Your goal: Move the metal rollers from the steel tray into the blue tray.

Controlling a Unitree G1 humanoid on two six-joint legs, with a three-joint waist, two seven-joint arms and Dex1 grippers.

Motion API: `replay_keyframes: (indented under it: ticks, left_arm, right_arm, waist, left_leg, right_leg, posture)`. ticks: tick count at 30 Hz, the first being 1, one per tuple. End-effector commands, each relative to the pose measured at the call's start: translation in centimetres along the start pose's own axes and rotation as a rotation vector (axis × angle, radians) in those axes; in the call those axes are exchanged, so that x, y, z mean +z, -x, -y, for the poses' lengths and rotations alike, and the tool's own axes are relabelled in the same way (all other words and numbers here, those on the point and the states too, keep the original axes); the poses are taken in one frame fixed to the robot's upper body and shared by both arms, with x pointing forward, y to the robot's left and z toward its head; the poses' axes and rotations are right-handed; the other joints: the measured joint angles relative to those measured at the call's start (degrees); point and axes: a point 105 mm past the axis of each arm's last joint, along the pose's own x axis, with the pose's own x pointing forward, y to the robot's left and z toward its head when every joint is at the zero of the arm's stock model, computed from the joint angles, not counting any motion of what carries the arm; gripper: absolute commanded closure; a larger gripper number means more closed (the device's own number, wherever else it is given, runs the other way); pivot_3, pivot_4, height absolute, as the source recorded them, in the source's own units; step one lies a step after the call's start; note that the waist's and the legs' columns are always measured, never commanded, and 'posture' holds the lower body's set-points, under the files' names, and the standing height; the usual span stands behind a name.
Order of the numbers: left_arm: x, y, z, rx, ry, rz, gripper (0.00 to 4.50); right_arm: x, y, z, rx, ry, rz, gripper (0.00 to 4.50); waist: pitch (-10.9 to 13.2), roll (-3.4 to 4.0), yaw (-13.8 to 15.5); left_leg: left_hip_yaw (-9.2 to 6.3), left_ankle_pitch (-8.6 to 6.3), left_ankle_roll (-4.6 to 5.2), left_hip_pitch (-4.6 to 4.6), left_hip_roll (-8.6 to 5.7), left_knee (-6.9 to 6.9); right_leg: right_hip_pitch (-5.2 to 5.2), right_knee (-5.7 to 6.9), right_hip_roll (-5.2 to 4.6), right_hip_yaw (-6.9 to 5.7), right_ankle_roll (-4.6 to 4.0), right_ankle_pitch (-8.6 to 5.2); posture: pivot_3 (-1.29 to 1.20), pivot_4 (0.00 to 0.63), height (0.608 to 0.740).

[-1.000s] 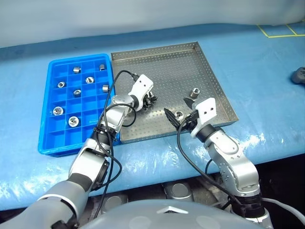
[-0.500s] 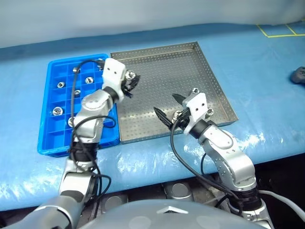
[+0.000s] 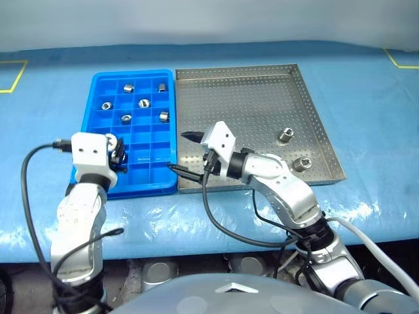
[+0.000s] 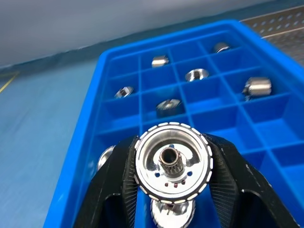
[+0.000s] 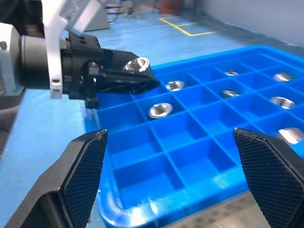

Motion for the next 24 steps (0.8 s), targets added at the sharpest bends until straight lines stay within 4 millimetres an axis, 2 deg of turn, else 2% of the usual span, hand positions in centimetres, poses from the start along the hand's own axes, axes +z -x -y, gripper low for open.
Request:
replay_keyframes:
  ticks: [1,3,9,19,24]
  left_arm:
    - [1.2,1.6,-1.1,0.107,0.002,0.058,2.73]
    - [0.5,2.1,-1.7,0.158,-0.032,0.029,2.73]
    - [-0.8,2.1,-2.2,0.221,0.04,-0.016,2.73]
    - [-0.7,0.0,-1.5,0.166,0.042,-0.017,2.73]
    - [-0.1,-0.6,-1.0,0.128,0.049,0.0,1.05]
  right_arm:
    - [1.2,-0.6,-0.8,0.062,0.04,0.046,0.0]
    - [1.1,-0.8,-1.0,0.075,0.036,0.049,0.0]
    - [1.0,-0.9,-1.2,0.086,0.029,0.05,0.0]
    - [0.9,0.1,-0.8,0.002,0.005,0.058,0.0]
    - [1.0,1.4,-0.1,-0.078,-0.019,0.069,0.0]
  waist:
    - [0.0,-0.01,1.0]
    - [0.0,-0.03,1.7]
    - [0.0,-0.03,2.5]
    - [0.0,-0.03,2.4]
    - [0.0,-0.03,1.3]
  left_leg:
    - [-0.03,0.0,-0.01,0.0,0.0,0.0]
    - [-0.03,0.02,-0.03,0.0,-0.01,0.01]
    - [-0.06,0.03,-0.05,0.01,0.0,0.0]
    - [-0.06,0.03,-0.06,-0.01,0.0,-0.05]
    - [-0.06,0.03,-0.07,-0.03,0.0,-0.06]
  right_leg:
    - [0.01,0.0,0.0,-0.04,0.0,0.0]
    - [0.03,-0.01,-0.03,-0.05,0.0,0.0]
    - [0.03,-0.01,0.0,-0.1,-0.02,0.0]
    - [0.01,-0.06,0.0,-0.1,-0.06,0.0]
    - [0.01,-0.08,-0.01,-0.1,-0.06,-0.01]
  posture:
    - [0.14,0.15,0.74]
    - [0.18,0.15,0.74]
    - [0.17,0.15,0.74]
    - [0.09,0.15,0.74]
    - [0.05,0.15,0.74]
